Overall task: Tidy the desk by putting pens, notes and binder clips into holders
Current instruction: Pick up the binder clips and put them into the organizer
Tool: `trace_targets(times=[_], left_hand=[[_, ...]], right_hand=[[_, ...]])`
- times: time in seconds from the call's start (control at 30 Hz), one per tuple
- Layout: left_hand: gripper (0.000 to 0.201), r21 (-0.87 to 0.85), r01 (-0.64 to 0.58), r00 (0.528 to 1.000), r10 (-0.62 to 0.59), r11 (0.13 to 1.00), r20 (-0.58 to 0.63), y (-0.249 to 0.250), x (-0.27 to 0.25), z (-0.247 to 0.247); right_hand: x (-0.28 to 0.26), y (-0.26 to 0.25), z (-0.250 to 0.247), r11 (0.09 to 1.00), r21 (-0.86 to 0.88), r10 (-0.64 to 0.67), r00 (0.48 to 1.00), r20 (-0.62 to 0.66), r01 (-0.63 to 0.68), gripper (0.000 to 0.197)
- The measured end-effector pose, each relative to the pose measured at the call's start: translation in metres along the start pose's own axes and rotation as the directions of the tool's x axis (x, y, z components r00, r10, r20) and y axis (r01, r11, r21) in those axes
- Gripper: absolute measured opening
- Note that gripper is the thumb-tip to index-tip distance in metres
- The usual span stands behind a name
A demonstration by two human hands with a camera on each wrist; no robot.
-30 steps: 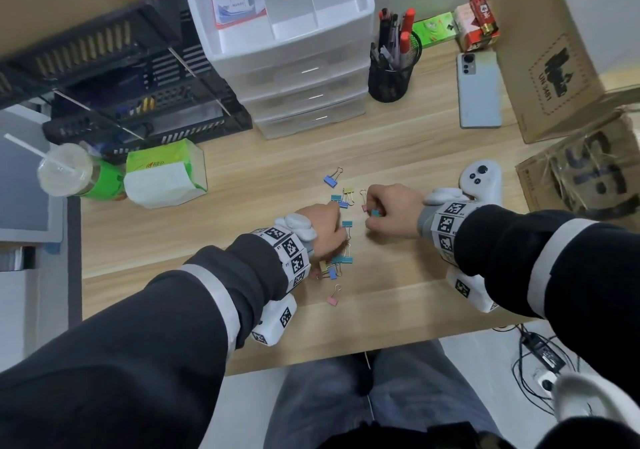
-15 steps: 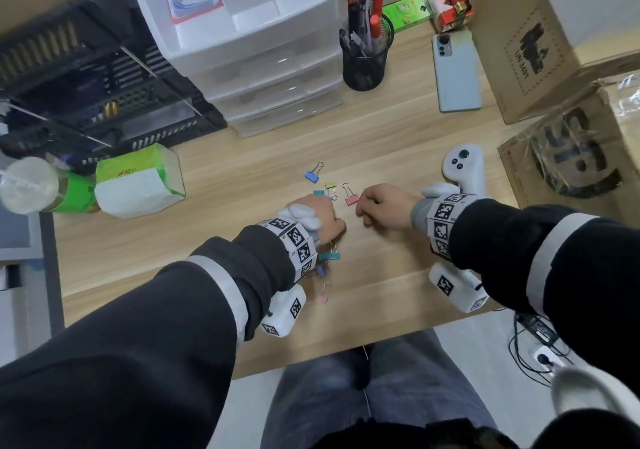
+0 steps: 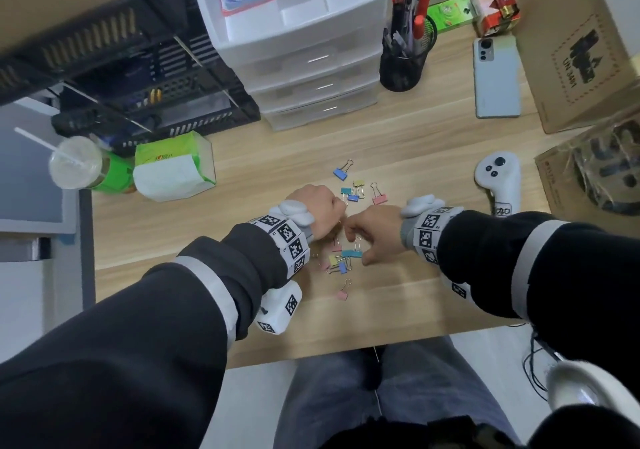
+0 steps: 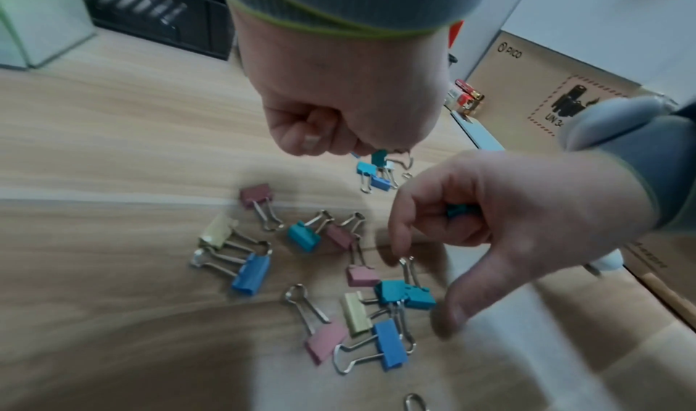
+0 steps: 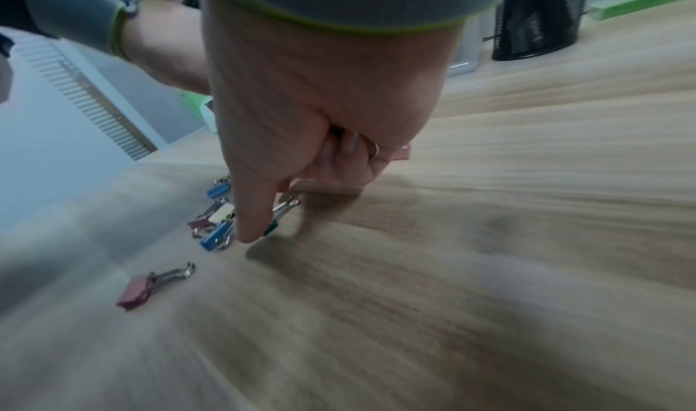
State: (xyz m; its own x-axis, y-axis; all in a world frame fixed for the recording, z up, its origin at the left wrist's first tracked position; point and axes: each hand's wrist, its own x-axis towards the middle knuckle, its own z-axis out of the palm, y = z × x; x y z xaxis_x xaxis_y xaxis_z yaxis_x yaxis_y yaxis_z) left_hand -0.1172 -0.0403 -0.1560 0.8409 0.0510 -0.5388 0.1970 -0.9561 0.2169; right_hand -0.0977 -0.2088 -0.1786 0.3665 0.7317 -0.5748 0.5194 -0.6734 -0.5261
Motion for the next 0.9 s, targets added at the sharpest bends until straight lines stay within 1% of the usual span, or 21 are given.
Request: trace_targets(times=[0.1,0.17,0.27,0.3,0.37,0.43,0.5,0.57,0.63,0.7,0.73,0.8,0.87,0.9], left_hand=[[0.048,0.005,-0.054,0.998,0.054,0.999,0.013,-0.012,-0.002,0.003],[0.046,-0.01,-0.084,0.996,0.085,0.996,0.023,-0.019,-0.003,0.003],[0.042,-0.046,-0.105,0.994,0.105,0.993,0.008,-0.026,-0.006,0.002],[0.042,-0.05,-0.101,0.995,0.101,0.994,0.007,-0.028,-0.006,0.001],[0.04,-0.054,-0.056,0.998,0.057,0.997,0.011,-0.032,-0.008,-0.003],[0.035,-0.071,0.009,1.0,-0.007,0.997,0.026,-0.037,-0.01,-0.007],[0.035,-0.076,0.066,0.997,-0.062,0.995,0.047,-0.039,-0.011,-0.01],[0.041,-0.102,0.102,0.992,-0.093,0.99,0.089,-0.038,-0.015,-0.013],[0.048,-0.163,0.117,0.989,-0.1,0.98,0.109,-0.039,-0.017,-0.014],[0.052,-0.286,0.127,0.987,-0.092,0.95,0.131,-0.041,-0.018,-0.013],[0.052,-0.342,0.133,0.986,-0.087,0.93,0.146,-0.042,-0.019,-0.014],[0.048,-0.404,0.138,0.984,-0.079,0.904,0.158,-0.041,-0.02,-0.015],[0.043,-0.43,0.14,0.984,-0.078,0.892,0.158,-0.04,-0.02,-0.016],[0.041,-0.427,0.144,0.984,-0.082,0.893,0.161,-0.039,-0.021,-0.018]], right_hand=[[0.006,-0.002,0.007,0.994,-0.103,0.018,1.0,-0.024,-0.021,0.033],[0.006,0.001,0.01,0.992,-0.12,0.039,0.998,-0.042,-0.044,0.026],[0.005,0.002,0.009,0.99,-0.123,0.059,0.998,-0.02,-0.061,0.02],[0.004,0.003,0.008,0.99,-0.116,0.075,0.997,-0.013,-0.076,0.02],[0.003,0.005,0.006,0.991,-0.088,0.104,0.994,-0.013,-0.105,0.02],[0.001,0.007,0.004,0.99,-0.011,0.138,0.99,-0.025,-0.138,0.022],[0.001,0.008,0.001,0.98,0.107,0.173,0.984,-0.03,-0.169,0.023],[0.002,0.008,-0.002,0.958,0.214,0.201,0.979,-0.03,-0.19,0.025],[0.004,0.008,-0.005,0.922,0.328,0.233,0.971,-0.046,-0.206,0.029],[0.005,0.007,-0.008,0.856,0.46,0.289,0.956,-0.048,-0.236,0.03],[0.005,0.005,-0.01,0.792,0.556,0.317,0.948,-0.021,-0.253,0.03],[0.005,0.001,-0.015,0.599,0.743,0.333,0.937,0.105,-0.297,0.033],[0.005,0.0,-0.019,0.391,0.857,0.268,0.932,0.243,-0.336,0.032],[0.006,0.001,-0.02,0.293,0.894,0.221,0.934,0.282,-0.34,0.028]])
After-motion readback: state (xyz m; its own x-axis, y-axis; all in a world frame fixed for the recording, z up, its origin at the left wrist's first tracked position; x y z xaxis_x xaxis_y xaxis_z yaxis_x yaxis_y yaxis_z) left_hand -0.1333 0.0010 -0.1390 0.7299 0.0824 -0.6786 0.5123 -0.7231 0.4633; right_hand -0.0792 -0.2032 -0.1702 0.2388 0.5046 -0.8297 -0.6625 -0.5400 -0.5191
